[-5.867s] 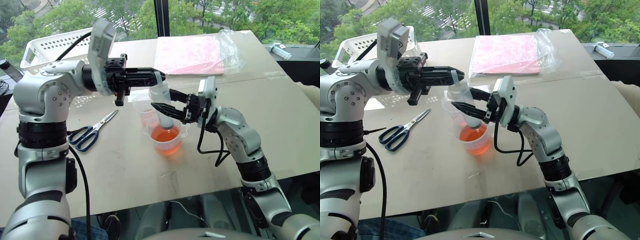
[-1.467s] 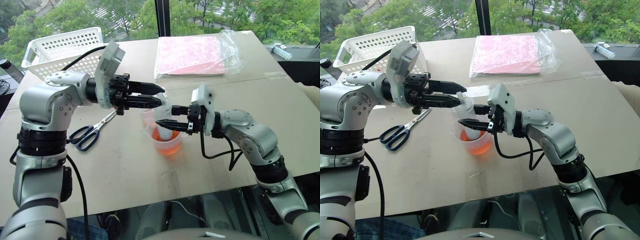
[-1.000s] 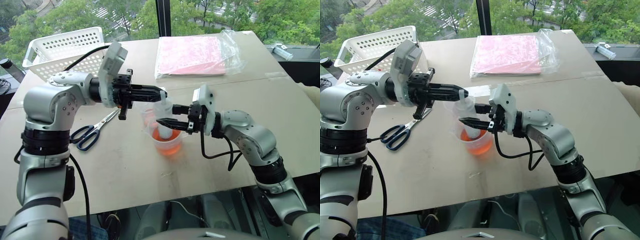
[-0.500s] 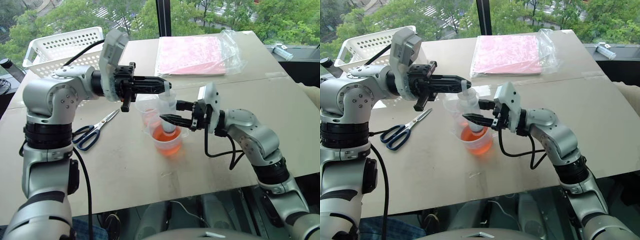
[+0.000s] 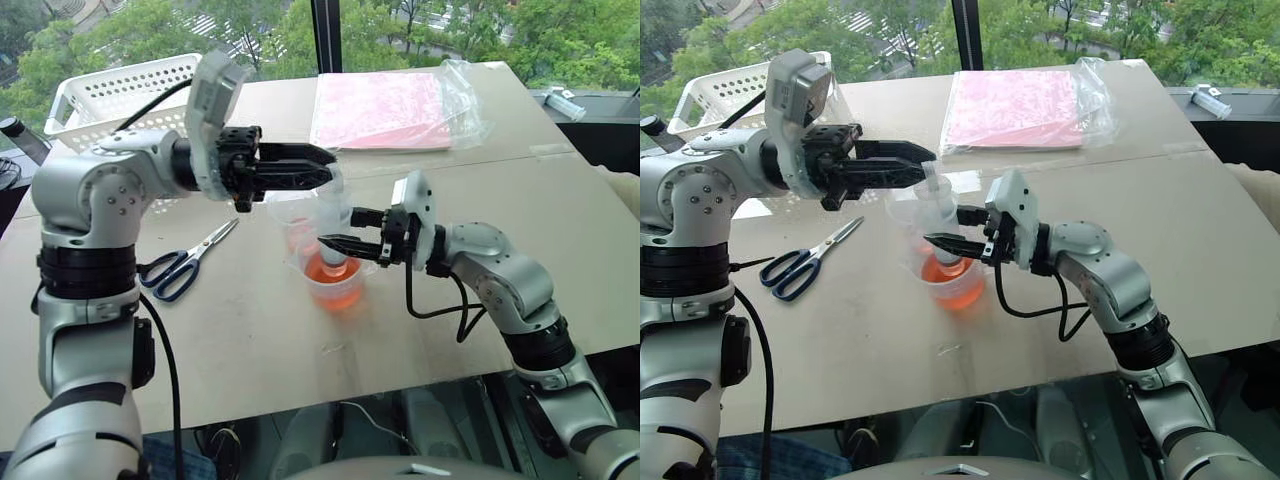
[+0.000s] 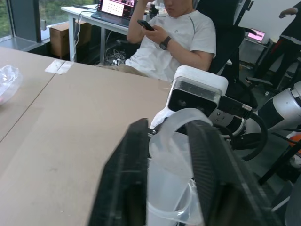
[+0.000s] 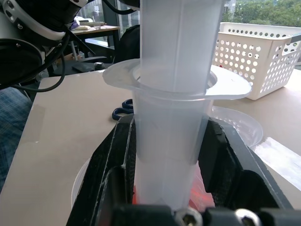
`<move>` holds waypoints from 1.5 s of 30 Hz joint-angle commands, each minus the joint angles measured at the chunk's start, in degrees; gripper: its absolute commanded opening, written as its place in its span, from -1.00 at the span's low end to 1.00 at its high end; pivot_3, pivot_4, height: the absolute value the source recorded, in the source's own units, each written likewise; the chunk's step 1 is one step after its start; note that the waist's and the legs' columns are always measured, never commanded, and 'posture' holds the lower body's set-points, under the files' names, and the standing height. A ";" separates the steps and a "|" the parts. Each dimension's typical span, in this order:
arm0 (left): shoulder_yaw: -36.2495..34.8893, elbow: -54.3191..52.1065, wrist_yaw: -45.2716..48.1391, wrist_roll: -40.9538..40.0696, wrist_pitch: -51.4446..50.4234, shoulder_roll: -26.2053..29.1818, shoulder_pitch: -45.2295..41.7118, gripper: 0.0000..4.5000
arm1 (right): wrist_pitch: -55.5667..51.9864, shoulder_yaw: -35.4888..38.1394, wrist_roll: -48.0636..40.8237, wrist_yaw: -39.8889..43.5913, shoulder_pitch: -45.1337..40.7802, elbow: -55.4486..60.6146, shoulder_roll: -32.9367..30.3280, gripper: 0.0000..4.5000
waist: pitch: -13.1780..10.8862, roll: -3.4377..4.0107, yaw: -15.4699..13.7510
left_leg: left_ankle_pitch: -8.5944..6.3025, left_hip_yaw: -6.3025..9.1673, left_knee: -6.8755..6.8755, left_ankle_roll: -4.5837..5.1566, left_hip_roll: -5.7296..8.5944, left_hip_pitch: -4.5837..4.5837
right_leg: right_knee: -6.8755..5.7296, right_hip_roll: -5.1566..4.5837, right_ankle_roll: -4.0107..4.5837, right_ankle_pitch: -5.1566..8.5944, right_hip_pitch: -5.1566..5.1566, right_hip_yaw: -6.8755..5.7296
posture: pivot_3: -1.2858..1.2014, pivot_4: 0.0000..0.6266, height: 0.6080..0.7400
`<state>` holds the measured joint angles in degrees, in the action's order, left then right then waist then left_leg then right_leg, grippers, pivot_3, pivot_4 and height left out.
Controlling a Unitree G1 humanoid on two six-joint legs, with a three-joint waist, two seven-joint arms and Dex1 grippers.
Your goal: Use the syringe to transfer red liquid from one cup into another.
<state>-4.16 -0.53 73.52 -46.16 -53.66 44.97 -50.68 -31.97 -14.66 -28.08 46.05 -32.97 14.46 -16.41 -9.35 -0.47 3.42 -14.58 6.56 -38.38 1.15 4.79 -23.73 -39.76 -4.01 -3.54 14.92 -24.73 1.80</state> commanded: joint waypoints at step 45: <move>-7.23 2.90 -0.08 -1.98 3.50 3.70 -1.29 -0.33 | -4.45 7.18 -8.61 -0.71 -4.81 4.07 1.93 -0.35 | 0.00 0.00 0.01 | 0.00 0.00 0.00 0.00 0.00 -0.01 | 0.00 0.00 0.00 0.00 0.00 -0.01 | 0.03 -0.52 1.00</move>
<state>-9.64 1.94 73.47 -48.53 -51.72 47.28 -50.80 -37.22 -10.19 -34.12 45.59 -35.59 15.66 -15.27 -9.35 -0.47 3.43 -14.58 6.56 -38.38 1.15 4.79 -23.74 -39.76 -4.02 -3.54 14.92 -24.74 1.79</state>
